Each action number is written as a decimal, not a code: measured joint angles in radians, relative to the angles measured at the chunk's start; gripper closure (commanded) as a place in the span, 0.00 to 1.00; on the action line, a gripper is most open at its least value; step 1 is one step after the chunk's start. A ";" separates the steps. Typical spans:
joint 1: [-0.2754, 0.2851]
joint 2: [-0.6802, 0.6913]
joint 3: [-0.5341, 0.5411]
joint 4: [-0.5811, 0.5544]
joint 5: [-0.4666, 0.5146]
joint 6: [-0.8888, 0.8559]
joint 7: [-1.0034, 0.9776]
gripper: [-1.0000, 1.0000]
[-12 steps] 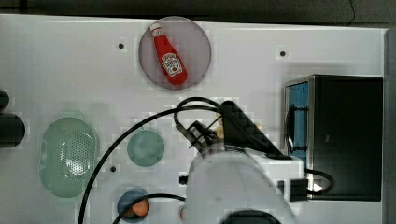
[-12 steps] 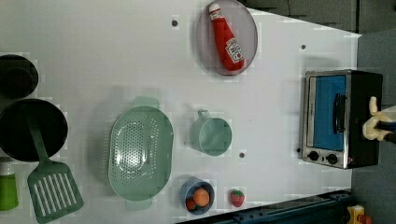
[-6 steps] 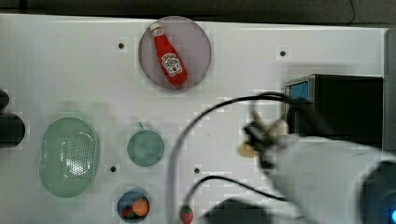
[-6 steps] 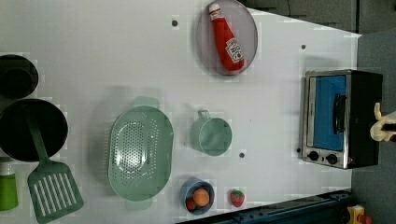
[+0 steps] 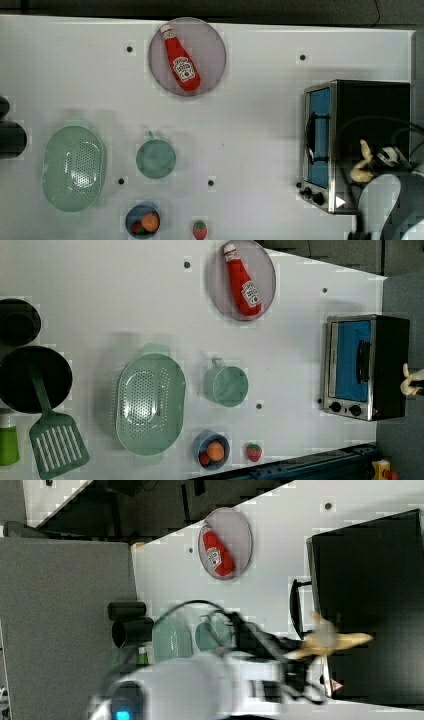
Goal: Pick banana from table and place on oven.
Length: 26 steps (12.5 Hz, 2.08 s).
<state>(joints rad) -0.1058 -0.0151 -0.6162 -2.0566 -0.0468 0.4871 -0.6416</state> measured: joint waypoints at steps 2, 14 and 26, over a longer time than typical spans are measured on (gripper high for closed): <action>-0.002 0.090 -0.056 0.021 0.011 0.067 -0.153 0.75; 0.020 0.179 -0.036 0.157 0.040 0.033 -0.415 0.00; 0.116 -0.180 0.315 0.303 0.021 -0.422 0.194 0.00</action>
<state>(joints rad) 0.0098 -0.1947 -0.3015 -1.7539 -0.0261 0.0654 -0.4473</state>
